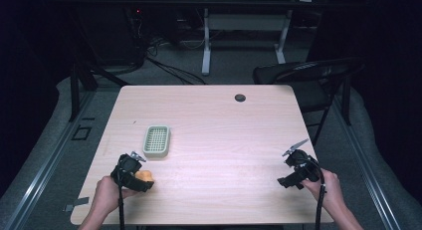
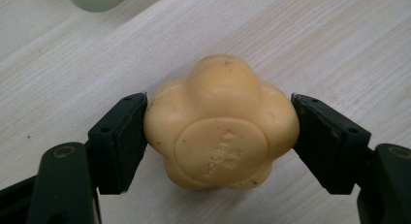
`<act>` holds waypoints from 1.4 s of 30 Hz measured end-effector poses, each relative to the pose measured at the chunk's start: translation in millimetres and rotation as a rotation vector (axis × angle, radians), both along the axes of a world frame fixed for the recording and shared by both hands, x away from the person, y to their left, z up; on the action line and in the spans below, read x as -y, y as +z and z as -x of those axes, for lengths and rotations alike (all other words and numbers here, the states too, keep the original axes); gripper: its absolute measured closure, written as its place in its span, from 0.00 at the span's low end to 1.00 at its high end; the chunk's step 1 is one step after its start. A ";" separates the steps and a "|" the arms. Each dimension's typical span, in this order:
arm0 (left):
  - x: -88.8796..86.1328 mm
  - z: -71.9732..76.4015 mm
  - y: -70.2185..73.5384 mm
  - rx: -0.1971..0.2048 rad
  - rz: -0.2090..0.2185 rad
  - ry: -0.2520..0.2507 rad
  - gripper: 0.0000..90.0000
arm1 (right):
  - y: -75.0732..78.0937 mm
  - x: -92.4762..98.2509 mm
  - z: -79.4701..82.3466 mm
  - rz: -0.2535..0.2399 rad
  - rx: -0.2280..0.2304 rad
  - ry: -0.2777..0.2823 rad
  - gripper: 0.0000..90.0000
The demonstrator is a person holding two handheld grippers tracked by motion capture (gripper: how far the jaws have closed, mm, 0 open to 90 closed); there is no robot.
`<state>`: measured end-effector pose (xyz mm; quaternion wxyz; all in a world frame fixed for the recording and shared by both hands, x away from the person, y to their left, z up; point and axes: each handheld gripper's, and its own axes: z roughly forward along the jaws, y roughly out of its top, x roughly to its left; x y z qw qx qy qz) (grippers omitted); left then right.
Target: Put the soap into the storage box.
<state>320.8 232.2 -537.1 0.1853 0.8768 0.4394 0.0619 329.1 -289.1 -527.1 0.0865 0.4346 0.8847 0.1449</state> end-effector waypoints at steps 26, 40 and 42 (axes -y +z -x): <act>-0.4 -8.6 20.4 0.035 0.009 -0.004 0.28 | -5.3 -13.9 2.1 0.042 -0.012 0.036 0.19; 2.6 -19.1 32.8 0.041 0.010 -0.017 0.28 | -12.0 -21.7 3.0 0.151 -0.056 0.066 0.16; 3.6 -21.9 34.6 0.043 0.011 -0.018 0.28 | -14.4 -19.6 3.8 0.145 -0.038 0.042 0.20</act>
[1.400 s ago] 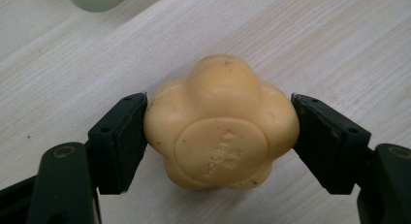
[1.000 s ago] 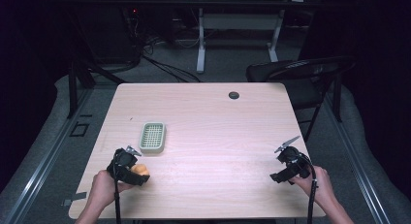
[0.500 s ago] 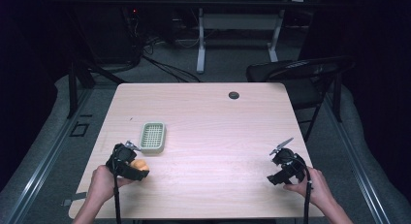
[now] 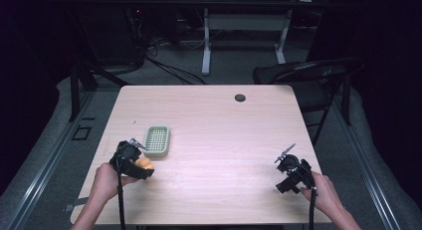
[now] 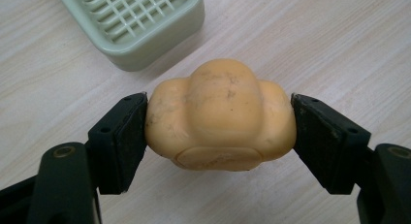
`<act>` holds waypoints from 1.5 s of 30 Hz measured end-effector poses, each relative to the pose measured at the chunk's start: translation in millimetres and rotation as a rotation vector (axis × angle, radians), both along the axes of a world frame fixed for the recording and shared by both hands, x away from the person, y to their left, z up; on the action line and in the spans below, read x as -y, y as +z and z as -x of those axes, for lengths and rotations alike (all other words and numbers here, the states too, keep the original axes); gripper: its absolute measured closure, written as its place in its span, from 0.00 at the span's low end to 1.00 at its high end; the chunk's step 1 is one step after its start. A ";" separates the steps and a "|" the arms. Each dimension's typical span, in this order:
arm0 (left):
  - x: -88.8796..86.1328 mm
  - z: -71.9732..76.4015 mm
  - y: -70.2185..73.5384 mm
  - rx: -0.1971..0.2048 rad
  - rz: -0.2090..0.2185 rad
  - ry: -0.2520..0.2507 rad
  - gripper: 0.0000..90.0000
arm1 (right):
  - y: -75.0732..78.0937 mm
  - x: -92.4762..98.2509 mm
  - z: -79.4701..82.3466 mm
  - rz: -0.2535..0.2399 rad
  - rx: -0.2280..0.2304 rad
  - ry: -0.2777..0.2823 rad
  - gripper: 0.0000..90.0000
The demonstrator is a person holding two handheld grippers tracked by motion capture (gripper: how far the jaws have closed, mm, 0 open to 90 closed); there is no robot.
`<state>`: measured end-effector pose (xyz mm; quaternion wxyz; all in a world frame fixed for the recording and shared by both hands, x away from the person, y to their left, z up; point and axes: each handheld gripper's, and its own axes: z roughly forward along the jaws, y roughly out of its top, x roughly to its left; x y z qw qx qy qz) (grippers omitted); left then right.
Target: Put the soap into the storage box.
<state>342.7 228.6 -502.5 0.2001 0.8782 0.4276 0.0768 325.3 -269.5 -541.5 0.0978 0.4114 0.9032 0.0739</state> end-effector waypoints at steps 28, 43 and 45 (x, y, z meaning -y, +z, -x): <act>10.2 -29.1 15.7 0.033 -0.007 -0.017 0.28 | -3.2 10.3 -3.5 0.034 -0.060 0.004 0.17; 12.6 -41.0 22.2 0.046 -0.005 -0.012 0.28 | -3.3 10.9 -2.7 0.027 -0.047 -0.015 0.17; 12.7 -42.6 22.9 0.047 -0.004 -0.012 0.28 | -3.6 11.1 -2.8 0.017 -0.051 -0.012 0.17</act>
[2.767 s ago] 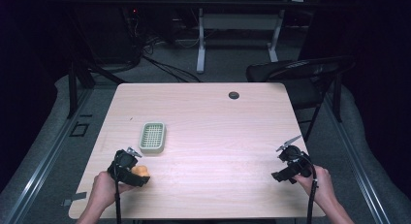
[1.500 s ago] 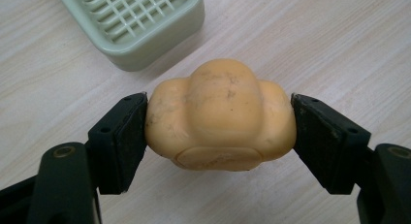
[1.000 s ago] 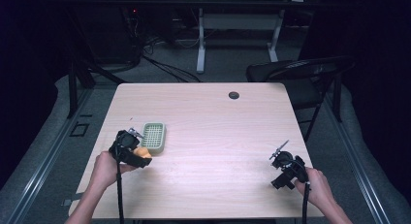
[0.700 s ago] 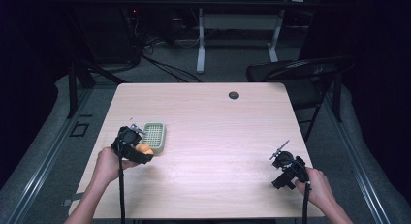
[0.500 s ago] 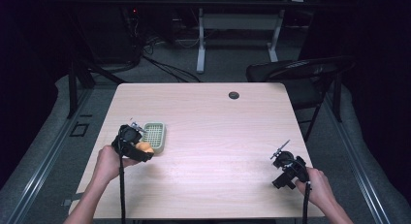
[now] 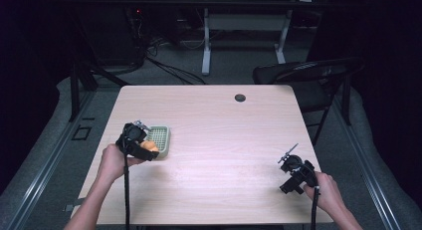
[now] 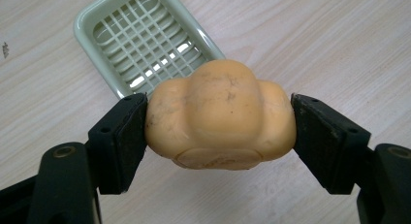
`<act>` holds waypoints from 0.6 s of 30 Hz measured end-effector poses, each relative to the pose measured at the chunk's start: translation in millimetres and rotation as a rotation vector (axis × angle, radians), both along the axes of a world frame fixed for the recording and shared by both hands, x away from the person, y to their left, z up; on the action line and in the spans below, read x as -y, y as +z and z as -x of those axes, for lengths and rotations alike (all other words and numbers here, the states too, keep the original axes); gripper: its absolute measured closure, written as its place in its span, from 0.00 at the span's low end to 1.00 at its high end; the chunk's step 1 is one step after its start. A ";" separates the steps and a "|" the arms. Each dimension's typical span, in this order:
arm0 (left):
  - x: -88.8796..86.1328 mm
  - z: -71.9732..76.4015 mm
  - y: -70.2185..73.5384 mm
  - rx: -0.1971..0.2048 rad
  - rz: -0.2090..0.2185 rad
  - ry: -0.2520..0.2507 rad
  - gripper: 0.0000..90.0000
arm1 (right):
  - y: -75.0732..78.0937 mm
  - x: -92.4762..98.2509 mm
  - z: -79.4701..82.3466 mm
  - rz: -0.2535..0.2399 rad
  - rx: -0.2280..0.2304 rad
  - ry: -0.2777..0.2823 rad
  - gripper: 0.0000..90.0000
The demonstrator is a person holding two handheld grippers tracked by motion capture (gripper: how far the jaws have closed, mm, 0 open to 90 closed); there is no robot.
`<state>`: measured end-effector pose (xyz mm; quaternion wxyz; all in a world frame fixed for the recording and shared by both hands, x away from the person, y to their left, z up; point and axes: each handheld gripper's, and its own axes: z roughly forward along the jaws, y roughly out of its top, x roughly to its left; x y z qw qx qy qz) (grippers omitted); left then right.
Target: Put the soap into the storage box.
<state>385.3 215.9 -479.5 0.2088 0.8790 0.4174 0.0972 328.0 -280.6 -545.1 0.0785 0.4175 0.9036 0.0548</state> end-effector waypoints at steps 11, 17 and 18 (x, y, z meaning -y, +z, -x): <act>1.2 -13.2 2.7 0.001 -0.008 0.015 0.28 | 0.0 0.9 0.2 0.000 -0.007 -0.004 0.17; 1.2 -22.1 3.6 -0.002 -0.006 0.028 0.28 | -0.7 1.4 -0.1 0.000 -0.012 -0.004 0.17; 1.4 -23.1 3.6 -0.001 -0.008 0.032 0.28 | -0.8 1.3 -0.1 -0.001 -0.013 -0.003 0.17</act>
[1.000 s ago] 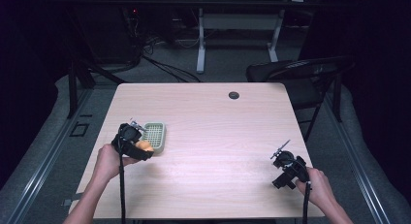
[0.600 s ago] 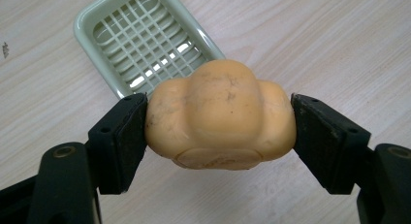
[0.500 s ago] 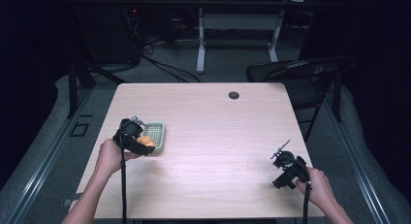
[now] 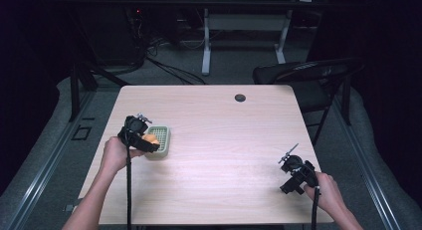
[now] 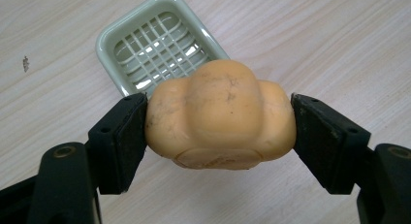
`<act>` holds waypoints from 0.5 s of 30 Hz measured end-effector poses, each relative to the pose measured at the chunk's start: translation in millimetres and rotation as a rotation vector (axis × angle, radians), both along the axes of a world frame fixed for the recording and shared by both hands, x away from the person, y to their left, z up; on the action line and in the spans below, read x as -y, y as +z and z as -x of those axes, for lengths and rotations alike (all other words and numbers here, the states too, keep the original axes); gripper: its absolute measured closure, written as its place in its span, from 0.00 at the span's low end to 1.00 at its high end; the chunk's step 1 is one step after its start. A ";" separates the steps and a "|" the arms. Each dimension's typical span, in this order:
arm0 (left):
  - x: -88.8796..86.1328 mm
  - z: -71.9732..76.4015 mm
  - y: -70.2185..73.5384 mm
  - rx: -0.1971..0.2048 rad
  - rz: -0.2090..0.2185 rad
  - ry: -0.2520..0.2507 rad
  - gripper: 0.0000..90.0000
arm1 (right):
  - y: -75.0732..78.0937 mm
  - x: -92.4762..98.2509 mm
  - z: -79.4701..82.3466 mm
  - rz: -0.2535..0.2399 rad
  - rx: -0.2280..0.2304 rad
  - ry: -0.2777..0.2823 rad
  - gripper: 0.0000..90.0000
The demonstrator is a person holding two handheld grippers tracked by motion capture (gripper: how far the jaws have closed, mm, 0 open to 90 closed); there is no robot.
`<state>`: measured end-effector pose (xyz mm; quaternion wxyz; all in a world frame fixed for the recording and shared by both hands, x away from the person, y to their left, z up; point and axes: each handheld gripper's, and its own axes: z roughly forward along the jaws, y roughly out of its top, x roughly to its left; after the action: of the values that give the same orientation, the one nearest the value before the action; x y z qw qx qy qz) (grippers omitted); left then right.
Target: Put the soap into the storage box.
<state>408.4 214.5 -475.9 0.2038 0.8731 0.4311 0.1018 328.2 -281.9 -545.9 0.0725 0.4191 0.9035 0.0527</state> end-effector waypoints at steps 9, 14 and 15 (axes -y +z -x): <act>-0.3 -12.8 -2.3 -0.020 -0.017 0.016 0.28 | -0.3 0.5 -1.3 0.012 -0.014 0.015 0.17; 1.6 -20.5 -5.7 -0.032 -0.031 0.025 0.28 | -1.8 0.1 -0.5 -0.004 -0.011 0.005 0.17; 2.0 -21.6 -6.0 -0.039 -0.033 0.027 0.28 | -2.1 0.2 -0.6 -0.005 -0.011 0.005 0.17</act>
<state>430.0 212.5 -481.9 0.1793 0.8722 0.4451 0.0947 328.8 -282.0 -548.0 0.0663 0.4172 0.9049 0.0526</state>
